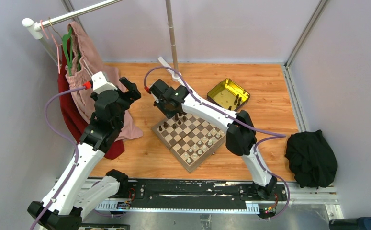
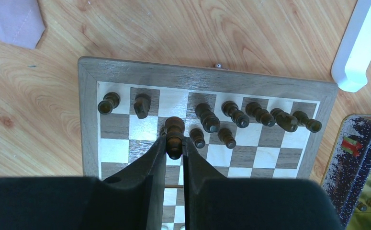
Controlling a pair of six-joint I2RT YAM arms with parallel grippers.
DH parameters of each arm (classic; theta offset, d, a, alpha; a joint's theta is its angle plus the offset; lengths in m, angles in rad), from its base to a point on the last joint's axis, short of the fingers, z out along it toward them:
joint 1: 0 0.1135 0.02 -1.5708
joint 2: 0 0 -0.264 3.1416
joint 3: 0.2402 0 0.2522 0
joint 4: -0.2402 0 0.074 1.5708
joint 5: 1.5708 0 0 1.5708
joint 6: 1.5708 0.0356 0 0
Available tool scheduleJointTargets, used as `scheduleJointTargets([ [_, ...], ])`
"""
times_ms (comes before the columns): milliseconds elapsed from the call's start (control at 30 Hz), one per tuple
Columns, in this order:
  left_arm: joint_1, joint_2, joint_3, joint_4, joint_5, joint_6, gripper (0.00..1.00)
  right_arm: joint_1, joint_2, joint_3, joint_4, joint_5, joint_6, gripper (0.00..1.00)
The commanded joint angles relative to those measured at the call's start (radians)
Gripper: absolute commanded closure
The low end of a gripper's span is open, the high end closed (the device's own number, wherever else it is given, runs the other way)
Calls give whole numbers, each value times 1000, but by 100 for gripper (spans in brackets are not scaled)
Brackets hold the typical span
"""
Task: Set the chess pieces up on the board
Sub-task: Place the chess piece on the chessboard.
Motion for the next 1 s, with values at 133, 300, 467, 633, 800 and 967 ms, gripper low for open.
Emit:
scheduleJointTargets([
  [133,6,-5,-7,-11,-30,7,0,13,48,34,-16,-15,-11,100],
  [300,6,-4,-4,-10,-33,15,0,13,62,36,-8,-15,-10,100],
  [467,7,-2,-4,-9,-36,19,0,13,77,47,-8,-13,-10,100],
  [633,7,-1,-6,-5,-38,20,0,12,87,50,-8,-12,-13,100],
  [800,8,2,-9,-1,-38,19,0,7,97,50,-8,-12,-14,100],
  [967,8,2,-11,1,-39,19,0,2,105,53,-5,-15,-13,100],
])
